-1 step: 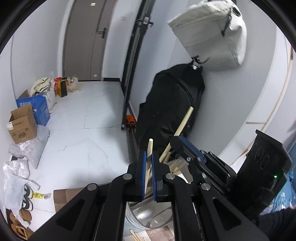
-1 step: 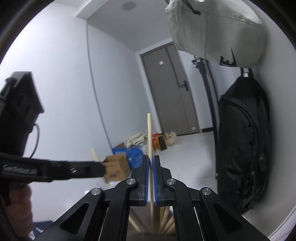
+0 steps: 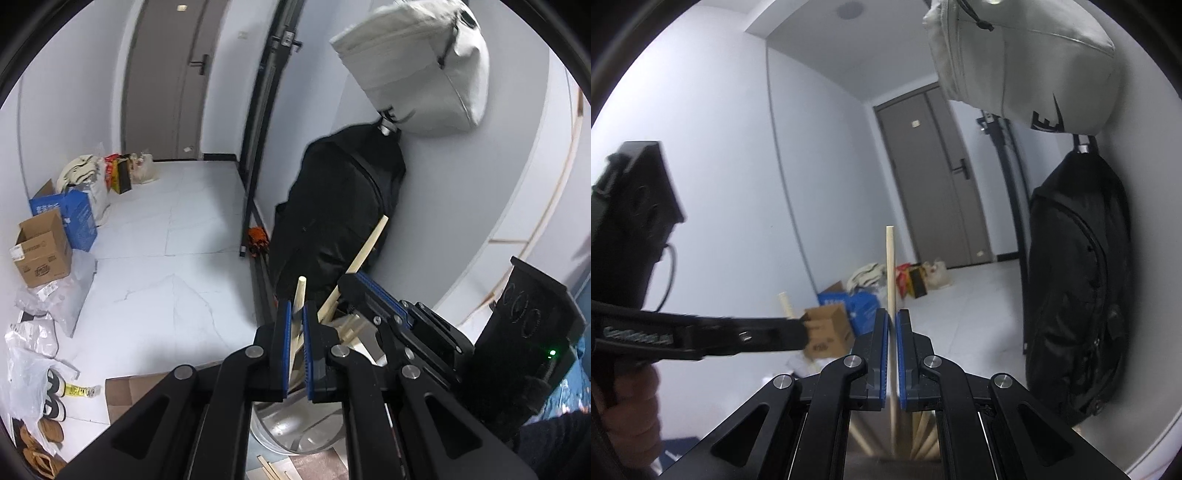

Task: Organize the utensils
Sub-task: 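Open both grippers to release the chopsticks into the holder, then pull both open grippers back from the holder toward the pile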

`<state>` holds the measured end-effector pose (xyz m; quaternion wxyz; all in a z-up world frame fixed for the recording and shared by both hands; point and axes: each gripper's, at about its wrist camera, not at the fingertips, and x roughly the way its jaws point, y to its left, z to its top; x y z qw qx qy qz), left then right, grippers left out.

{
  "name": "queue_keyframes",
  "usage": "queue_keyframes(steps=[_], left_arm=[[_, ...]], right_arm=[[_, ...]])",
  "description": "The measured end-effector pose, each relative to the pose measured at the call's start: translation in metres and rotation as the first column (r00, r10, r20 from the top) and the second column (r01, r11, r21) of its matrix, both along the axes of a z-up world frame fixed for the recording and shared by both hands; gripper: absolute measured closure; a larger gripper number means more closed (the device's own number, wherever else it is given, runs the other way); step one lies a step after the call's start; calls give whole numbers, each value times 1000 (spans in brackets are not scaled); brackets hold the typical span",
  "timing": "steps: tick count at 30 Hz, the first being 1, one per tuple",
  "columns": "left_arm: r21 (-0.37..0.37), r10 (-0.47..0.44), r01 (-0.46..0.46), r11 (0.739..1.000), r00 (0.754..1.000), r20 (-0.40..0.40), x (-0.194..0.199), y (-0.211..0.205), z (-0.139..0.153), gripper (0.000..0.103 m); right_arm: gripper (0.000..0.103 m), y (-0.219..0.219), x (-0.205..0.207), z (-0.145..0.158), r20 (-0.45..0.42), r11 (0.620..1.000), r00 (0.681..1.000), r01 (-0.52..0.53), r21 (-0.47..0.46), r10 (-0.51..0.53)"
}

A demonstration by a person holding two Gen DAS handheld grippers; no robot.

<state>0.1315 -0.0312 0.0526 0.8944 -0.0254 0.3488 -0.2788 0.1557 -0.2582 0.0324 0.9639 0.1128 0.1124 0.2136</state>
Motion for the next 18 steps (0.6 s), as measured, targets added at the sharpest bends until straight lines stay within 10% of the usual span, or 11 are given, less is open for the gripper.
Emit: queue_keyframes(steps=[4, 8, 13, 18], left_arm=[[25, -46, 46, 999, 999, -27, 1, -6, -4, 99], [30, -30, 31, 999, 999, -33, -6, 0, 0, 93], [14, 35, -35, 999, 999, -18, -24, 15, 5, 69], [17, 132, -131, 991, 991, -30, -39, 21, -2, 68]], right_arm=[[96, -4, -11, -1, -41, 998, 997, -64, -20, 63], [65, -12, -21, -1, -104, 996, 992, -77, -35, 73], [49, -35, -42, 2, -134, 999, 990, -34, 7, 35], [33, -46, -65, 6, -137, 1000, 991, -11, 7, 12]])
